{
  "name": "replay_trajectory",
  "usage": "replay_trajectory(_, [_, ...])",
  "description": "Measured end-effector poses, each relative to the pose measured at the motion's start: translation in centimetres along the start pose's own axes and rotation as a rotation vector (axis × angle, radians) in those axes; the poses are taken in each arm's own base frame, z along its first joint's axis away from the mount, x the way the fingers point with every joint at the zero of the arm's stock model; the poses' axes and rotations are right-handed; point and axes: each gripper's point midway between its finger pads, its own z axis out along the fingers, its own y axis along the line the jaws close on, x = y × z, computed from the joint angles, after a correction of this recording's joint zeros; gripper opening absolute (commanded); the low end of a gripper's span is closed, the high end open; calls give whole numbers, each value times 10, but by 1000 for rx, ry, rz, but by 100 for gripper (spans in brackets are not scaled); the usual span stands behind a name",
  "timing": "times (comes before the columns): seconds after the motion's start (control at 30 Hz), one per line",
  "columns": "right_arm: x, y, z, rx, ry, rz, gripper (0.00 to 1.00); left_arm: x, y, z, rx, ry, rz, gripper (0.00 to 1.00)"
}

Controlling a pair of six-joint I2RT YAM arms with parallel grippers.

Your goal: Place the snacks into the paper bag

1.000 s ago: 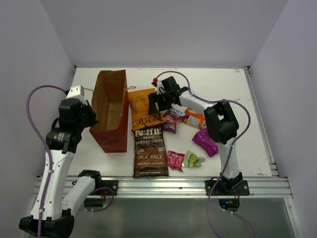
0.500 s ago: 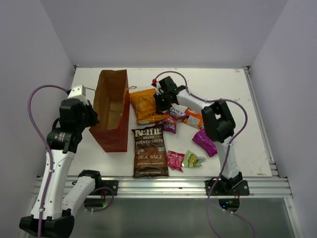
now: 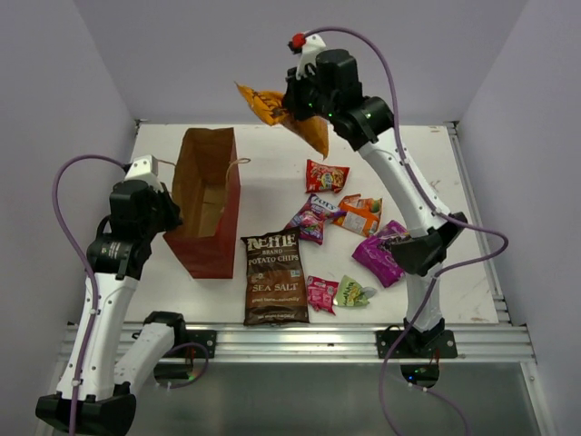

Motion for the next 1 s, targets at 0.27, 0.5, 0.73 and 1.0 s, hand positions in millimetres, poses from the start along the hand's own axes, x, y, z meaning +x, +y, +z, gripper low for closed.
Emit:
replay_trajectory(0.27, [-80,80,-46,-227,-247,6,0,0,0,0,1,1,5,0])
replay_trajectory(0.5, [-103,145,-54,-513,-333,144,0,0,0,0,1,0,5,0])
replay_trajectory(0.73, [-108,211,-66,-730,-364,223,0,-1,0,-1,3,-4,5,0])
replay_trajectory(1.0, [-78,252,-54,-812,-284,274,0,-2,0,-3,6,-13,5,0])
